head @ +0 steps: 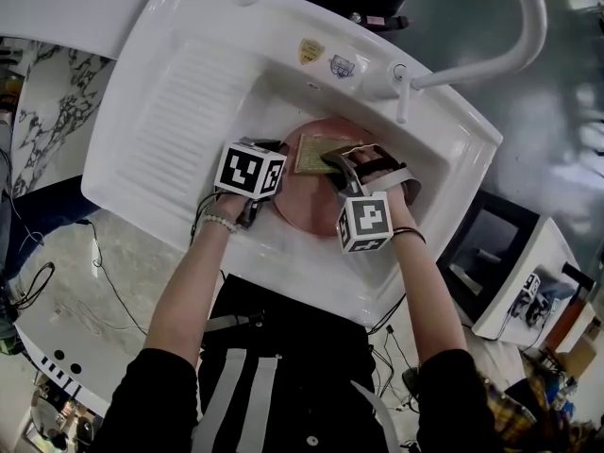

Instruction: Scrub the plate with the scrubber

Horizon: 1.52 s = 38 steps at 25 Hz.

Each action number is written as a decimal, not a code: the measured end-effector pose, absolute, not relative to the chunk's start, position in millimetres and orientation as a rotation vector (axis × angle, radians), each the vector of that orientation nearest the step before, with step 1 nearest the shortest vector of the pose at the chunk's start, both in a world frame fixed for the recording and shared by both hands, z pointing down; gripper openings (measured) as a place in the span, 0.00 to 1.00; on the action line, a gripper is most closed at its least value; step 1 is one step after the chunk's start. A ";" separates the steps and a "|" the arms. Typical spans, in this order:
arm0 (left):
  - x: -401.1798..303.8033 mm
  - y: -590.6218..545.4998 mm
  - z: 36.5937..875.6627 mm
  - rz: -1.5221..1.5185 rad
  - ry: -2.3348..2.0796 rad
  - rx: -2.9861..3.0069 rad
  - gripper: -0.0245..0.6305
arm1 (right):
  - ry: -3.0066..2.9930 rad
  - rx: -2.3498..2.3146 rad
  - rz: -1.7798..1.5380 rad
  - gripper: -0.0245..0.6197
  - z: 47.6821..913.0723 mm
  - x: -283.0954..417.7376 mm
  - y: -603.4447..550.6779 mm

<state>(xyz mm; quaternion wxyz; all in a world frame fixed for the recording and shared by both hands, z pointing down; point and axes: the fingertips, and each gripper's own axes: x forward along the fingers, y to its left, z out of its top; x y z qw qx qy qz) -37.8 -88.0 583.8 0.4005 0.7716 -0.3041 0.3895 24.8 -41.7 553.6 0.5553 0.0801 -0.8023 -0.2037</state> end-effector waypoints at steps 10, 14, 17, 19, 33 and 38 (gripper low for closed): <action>-38.2 -87.4 584.8 0.986 -0.769 1.946 0.06 | -1.816 0.120 -0.569 0.16 587.1 38.2 -46.4; -37.9 -88.6 585.2 0.987 -0.771 1.951 0.06 | -1.799 0.188 -0.463 0.16 591.4 44.4 -48.1; -38.1 -88.0 585.3 0.990 -0.764 1.955 0.06 | -1.770 0.240 -0.380 0.16 592.5 50.8 -46.8; -38.3 -87.6 585.6 0.993 -0.761 1.956 0.06 | -1.752 0.271 -0.317 0.16 592.3 54.7 -45.3; -32.4 -87.2 586.1 0.970 -0.750 1.964 0.06 | -1.443 0.231 -0.021 0.16 588.5 90.7 7.7; -32.0 -86.6 585.9 0.971 -0.750 1.962 0.06 | -1.403 0.099 0.143 0.16 581.5 97.7 43.0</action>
